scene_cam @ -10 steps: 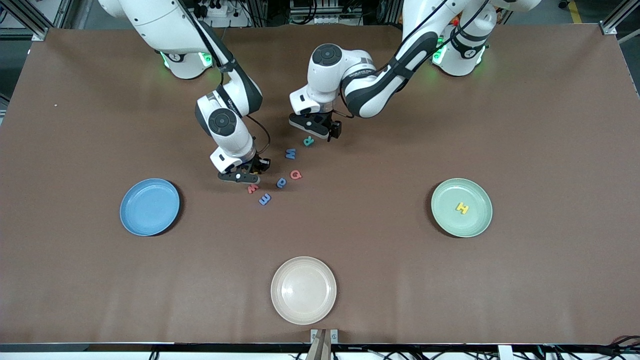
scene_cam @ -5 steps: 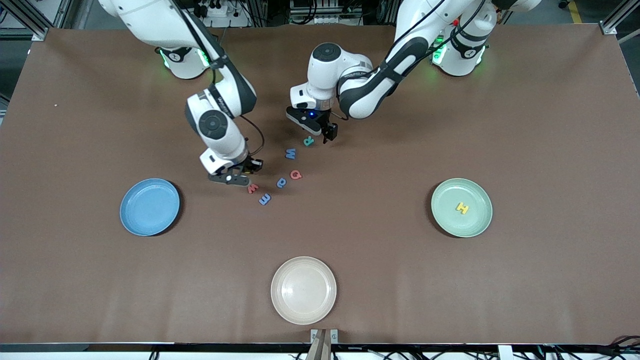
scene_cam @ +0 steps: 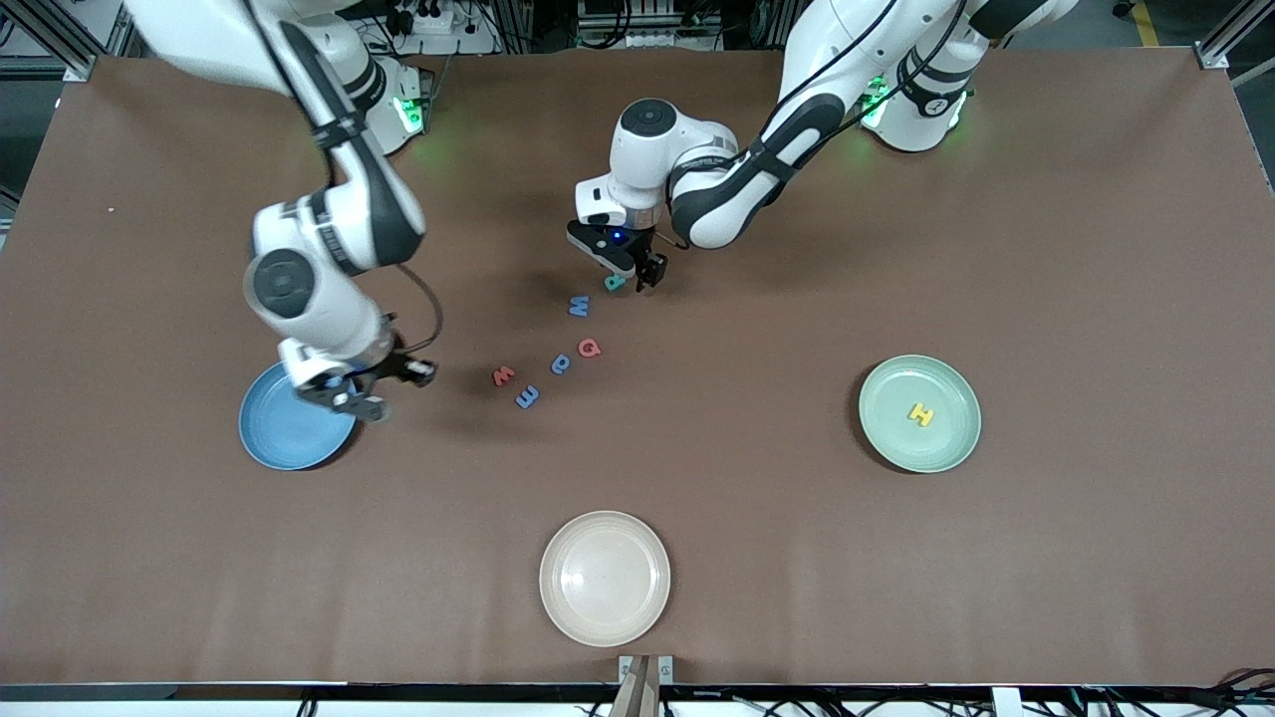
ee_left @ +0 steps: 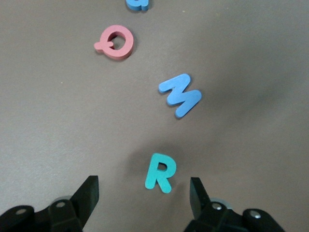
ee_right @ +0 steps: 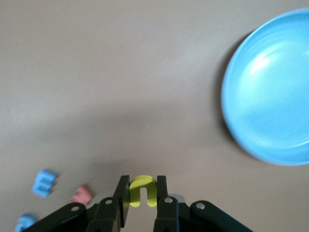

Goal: Sort upper and lower case letters into plates
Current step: 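Place the n on the blue plate while the left gripper grasps R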

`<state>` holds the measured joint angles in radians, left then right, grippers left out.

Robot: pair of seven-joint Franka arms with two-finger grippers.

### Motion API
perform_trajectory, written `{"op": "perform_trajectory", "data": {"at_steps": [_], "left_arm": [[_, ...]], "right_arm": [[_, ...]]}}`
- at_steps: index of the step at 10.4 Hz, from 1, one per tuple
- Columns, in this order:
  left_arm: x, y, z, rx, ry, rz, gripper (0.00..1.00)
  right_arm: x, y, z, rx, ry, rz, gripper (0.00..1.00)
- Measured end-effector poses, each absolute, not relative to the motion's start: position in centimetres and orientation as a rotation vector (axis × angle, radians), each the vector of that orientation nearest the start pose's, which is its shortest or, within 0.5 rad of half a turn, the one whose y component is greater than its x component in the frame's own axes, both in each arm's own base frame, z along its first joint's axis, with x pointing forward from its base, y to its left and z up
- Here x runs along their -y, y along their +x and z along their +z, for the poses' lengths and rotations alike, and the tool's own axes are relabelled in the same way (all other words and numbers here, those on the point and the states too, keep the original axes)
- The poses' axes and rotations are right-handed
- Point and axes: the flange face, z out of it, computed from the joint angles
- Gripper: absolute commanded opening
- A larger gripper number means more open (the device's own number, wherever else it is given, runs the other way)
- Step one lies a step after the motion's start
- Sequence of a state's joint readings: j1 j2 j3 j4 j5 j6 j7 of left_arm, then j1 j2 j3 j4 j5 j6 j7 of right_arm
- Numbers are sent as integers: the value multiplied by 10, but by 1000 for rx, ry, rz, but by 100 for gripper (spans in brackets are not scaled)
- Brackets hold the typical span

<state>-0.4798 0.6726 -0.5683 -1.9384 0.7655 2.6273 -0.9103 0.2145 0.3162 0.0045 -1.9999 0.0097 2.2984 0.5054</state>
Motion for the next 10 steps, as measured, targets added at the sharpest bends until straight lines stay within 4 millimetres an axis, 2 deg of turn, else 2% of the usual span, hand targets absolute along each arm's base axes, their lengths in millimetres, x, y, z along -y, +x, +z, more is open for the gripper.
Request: {"op": "perform_trajectory", "data": {"at_steps": [2, 4, 5, 6, 7, 10], "left_arm": [[552, 307, 191, -1054, -3069, -283, 79], [555, 300, 186, -1079, -3059, -277, 75], [555, 298, 184, -1098, -3046, -287, 75], [555, 298, 180, -1117, -3030, -299, 74], [554, 298, 177, -1134, -3016, -309, 72], [557, 302, 173, -1131, -3021, -308, 67]], "right_arm": [[-60, 600, 302, -468, -3106, 31, 0], [-15, 607, 306, -483, -3111, 14, 0], [0, 610, 307, -493, -3114, 5, 17], [15, 612, 306, -512, -3119, 3, 85], [28, 613, 301, -537, -3117, 13, 100], [77, 614, 280, -649, -3099, 56, 100]]}}
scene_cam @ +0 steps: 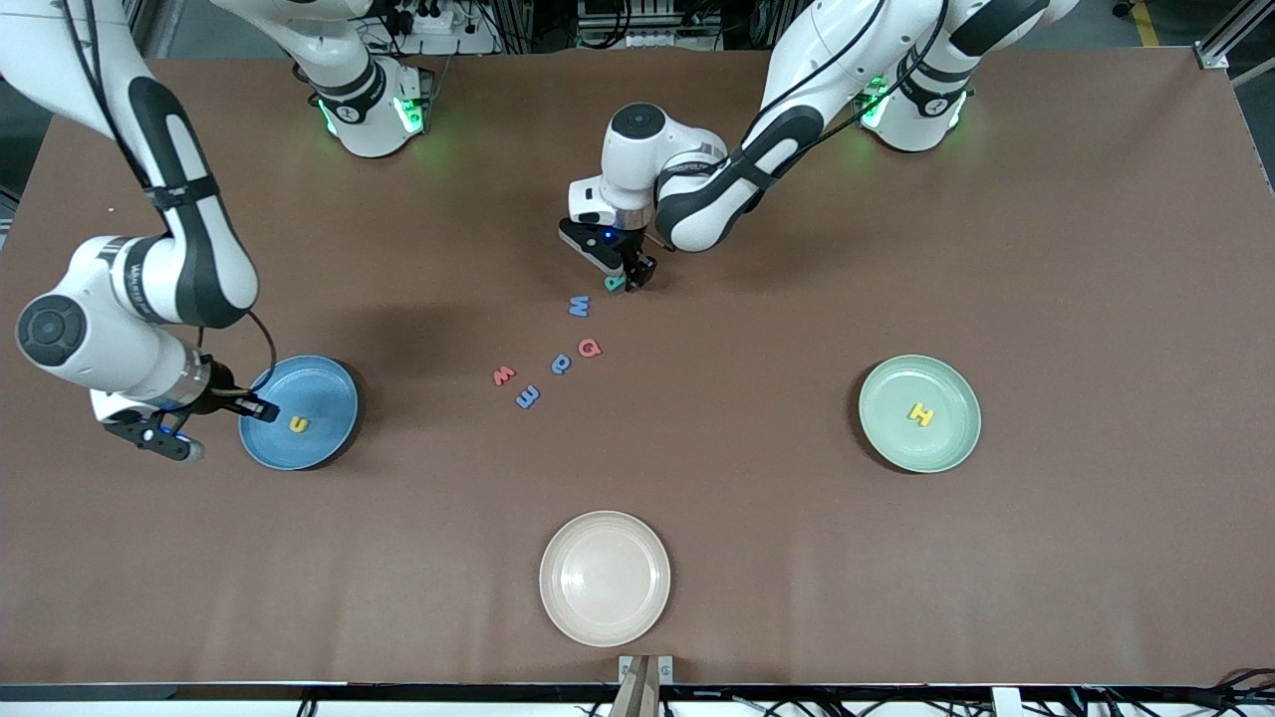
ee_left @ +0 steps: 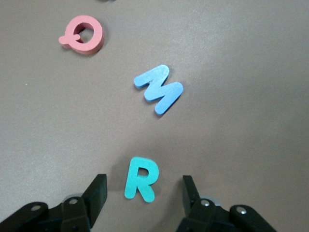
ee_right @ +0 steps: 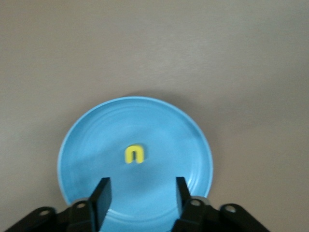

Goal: Sort upper and lower case letters into plates
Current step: 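Place the n on the blue plate while the left gripper grasps R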

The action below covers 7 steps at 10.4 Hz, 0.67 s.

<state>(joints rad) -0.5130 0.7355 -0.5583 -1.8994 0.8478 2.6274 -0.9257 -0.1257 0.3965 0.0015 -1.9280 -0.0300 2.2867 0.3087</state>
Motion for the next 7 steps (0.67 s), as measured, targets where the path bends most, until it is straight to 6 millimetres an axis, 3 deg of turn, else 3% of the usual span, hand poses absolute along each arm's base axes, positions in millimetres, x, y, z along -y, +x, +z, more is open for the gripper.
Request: {"op": "perform_trajectory", "data": {"at_steps": [2, 4, 6, 7], "left_arm": [[559, 300, 170, -1139, -3018, -307, 57], [559, 301, 168, -1139, -3006, -315, 34], [561, 301, 169, -1144, -3001, -329, 0], [562, 302, 170, -1143, -3001, -335, 0]], "right_arm": [[77, 616, 277, -651, -3096, 57, 100], [61, 620, 275, -674, -3088, 59, 100], [35, 623, 272, -766, -3069, 62, 100], [15, 624, 270, -798, -3063, 64, 100]]}}
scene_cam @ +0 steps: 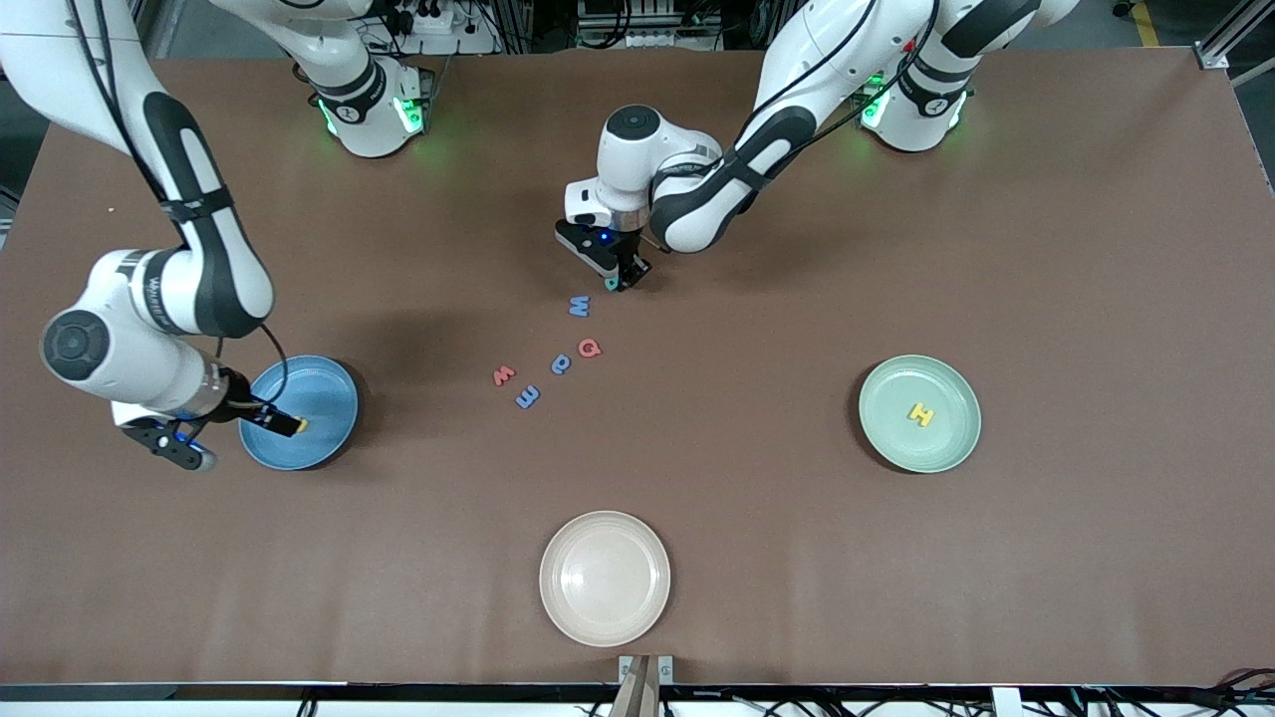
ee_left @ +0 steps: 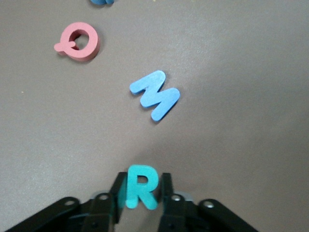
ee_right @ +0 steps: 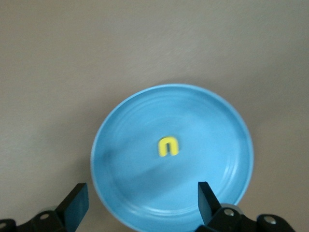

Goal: Sort upper and lower case letters into plates
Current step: 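Place the n on the blue plate while the left gripper grasps R, then drop the teal R on the green plate with the left gripper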

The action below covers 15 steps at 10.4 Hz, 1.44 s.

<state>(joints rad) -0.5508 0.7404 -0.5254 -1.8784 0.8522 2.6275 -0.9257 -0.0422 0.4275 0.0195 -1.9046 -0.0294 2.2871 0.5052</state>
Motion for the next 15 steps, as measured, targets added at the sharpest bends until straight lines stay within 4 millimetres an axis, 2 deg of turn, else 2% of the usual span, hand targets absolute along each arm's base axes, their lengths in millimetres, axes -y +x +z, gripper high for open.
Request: {"op": "perform_trajectory", "data": {"at_steps": [3, 5, 7, 9, 12, 13, 15], "left_arm": [[559, 311, 171, -1081, -3021, -344, 0], [539, 349, 182, -970, -3044, -385, 0], [505, 395, 217, -826, -3078, -462, 0], [456, 437, 253, -659, -3119, -509, 0], [362, 500, 278, -361, -3119, -481, 0], [333, 519, 286, -276, -3122, -478, 0], [274, 549, 304, -186, -3105, -457, 0]], "right_arm": [[-39, 625, 273, -898, -3037, 51, 100], [-80, 622, 273, -1006, -3006, 47, 100], [-122, 615, 272, -1085, -2980, 45, 100], [-170, 604, 267, -1138, -2964, 48, 100], [-273, 582, 246, -1248, -2921, 38, 100], [-300, 578, 237, -1276, -2911, 37, 100], [-333, 573, 216, -1272, -2921, 45, 100]]}}
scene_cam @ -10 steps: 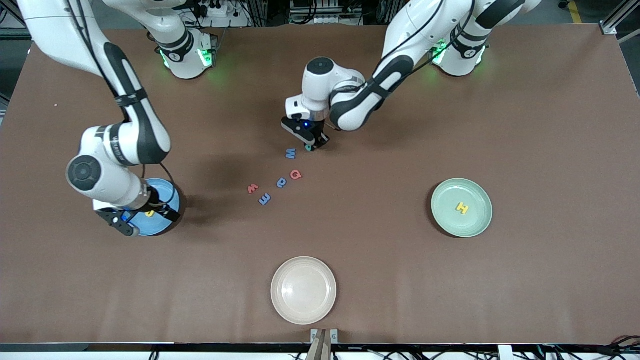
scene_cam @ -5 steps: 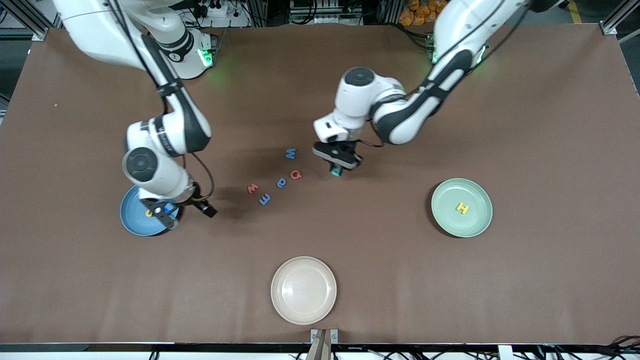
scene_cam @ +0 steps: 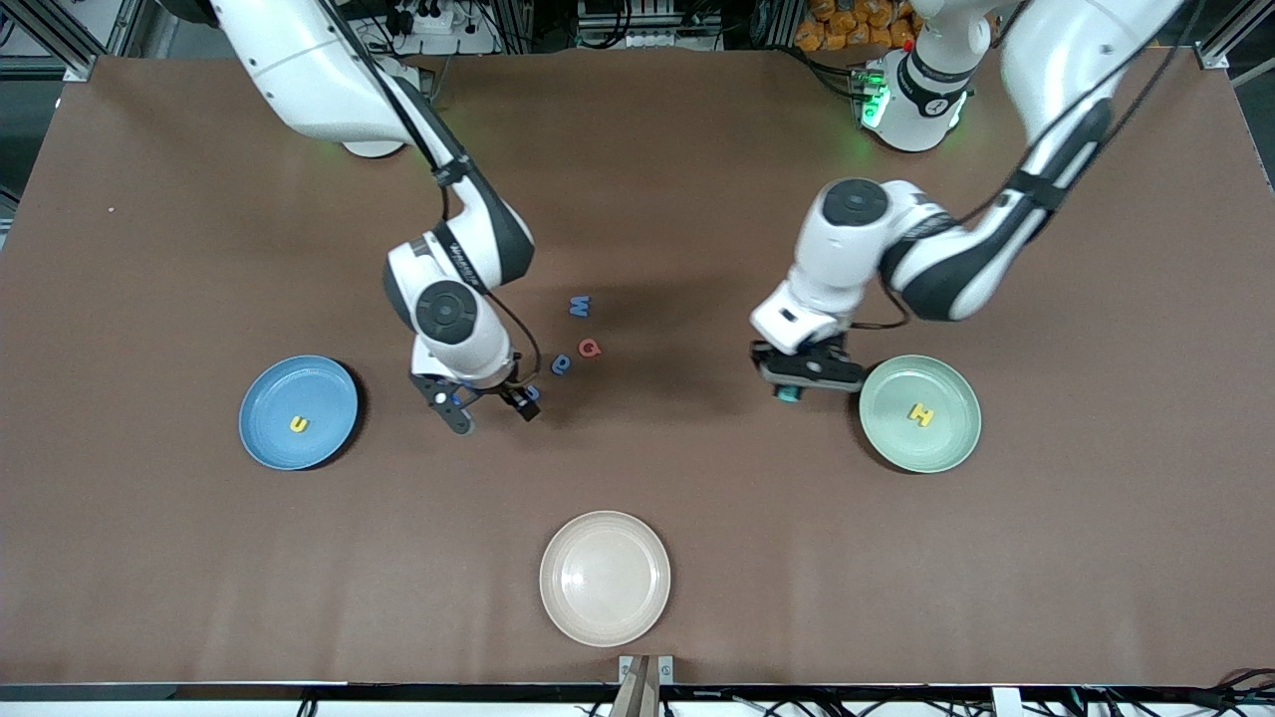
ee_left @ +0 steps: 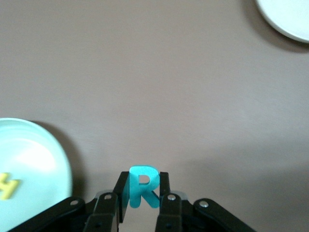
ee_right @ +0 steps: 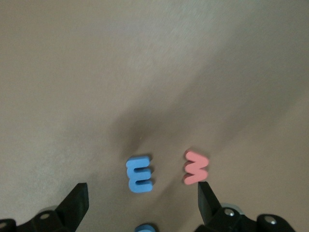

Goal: Sort upper and lower case letters into plates
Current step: 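Drop the teal R on the green plate with the left gripper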

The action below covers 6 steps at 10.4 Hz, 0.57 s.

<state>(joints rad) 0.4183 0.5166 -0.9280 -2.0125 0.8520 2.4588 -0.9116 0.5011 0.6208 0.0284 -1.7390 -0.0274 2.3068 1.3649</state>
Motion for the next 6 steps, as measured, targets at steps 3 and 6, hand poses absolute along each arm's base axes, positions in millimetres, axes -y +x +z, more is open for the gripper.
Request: {"op": "perform_trajectory", "data": {"at_steps": [3, 6], "left_arm": [[210, 569, 307, -119, -3064, -373, 0], [146, 580, 281, -19, -3057, -247, 0]], "right_arm": [[-361, 565, 206, -1199, -2929, 37, 100], [-383, 549, 204, -1105, -2960, 65, 100]]}}
